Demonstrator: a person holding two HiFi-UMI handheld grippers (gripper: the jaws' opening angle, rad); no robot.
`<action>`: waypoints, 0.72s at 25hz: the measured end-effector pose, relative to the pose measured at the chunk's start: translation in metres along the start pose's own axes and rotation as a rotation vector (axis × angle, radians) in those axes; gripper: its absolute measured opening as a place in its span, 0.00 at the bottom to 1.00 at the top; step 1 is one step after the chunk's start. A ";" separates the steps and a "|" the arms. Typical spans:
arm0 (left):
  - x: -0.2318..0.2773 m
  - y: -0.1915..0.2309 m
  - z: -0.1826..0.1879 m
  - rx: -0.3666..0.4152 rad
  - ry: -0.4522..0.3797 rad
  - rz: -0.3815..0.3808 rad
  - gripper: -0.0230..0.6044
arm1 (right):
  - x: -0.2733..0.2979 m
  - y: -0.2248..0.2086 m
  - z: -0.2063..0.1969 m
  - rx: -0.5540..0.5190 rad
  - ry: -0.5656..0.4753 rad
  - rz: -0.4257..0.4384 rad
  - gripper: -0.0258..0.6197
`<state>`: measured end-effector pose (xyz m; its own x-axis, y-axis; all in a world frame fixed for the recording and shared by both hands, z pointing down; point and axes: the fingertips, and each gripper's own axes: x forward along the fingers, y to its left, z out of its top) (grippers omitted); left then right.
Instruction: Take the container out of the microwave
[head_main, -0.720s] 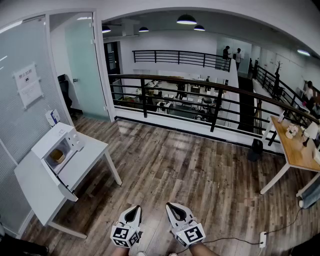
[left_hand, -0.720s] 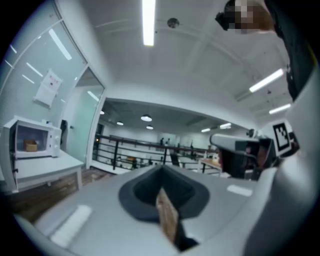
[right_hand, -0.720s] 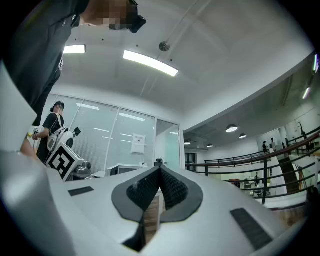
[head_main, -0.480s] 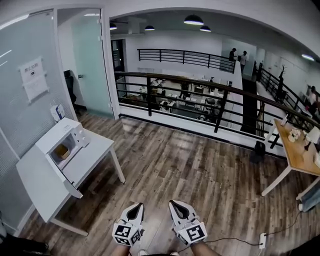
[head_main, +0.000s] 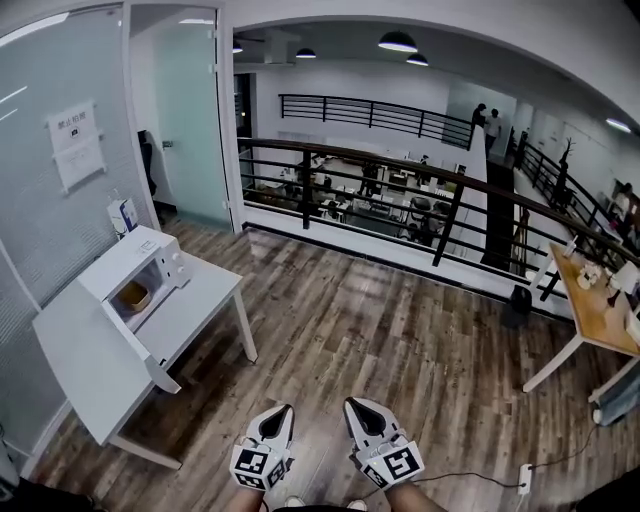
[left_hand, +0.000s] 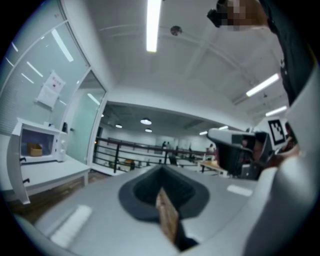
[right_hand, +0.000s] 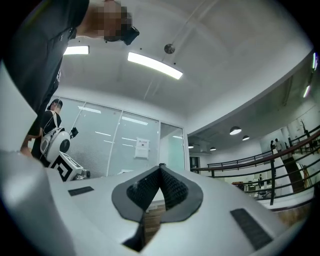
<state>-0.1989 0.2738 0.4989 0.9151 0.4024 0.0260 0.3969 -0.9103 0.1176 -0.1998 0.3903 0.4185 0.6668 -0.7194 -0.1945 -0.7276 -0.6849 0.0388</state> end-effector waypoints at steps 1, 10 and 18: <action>-0.003 0.002 0.000 -0.002 -0.001 -0.008 0.04 | 0.002 0.006 -0.001 0.002 0.007 0.009 0.04; -0.007 0.028 -0.004 -0.010 0.006 -0.017 0.04 | 0.019 0.033 -0.017 0.007 0.062 0.053 0.04; 0.044 0.041 -0.007 0.005 0.015 0.008 0.04 | 0.050 -0.019 -0.035 0.025 0.060 0.077 0.04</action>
<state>-0.1428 0.2553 0.5115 0.9172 0.3962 0.0423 0.3897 -0.9140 0.1125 -0.1469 0.3630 0.4425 0.6167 -0.7760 -0.1325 -0.7804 -0.6247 0.0263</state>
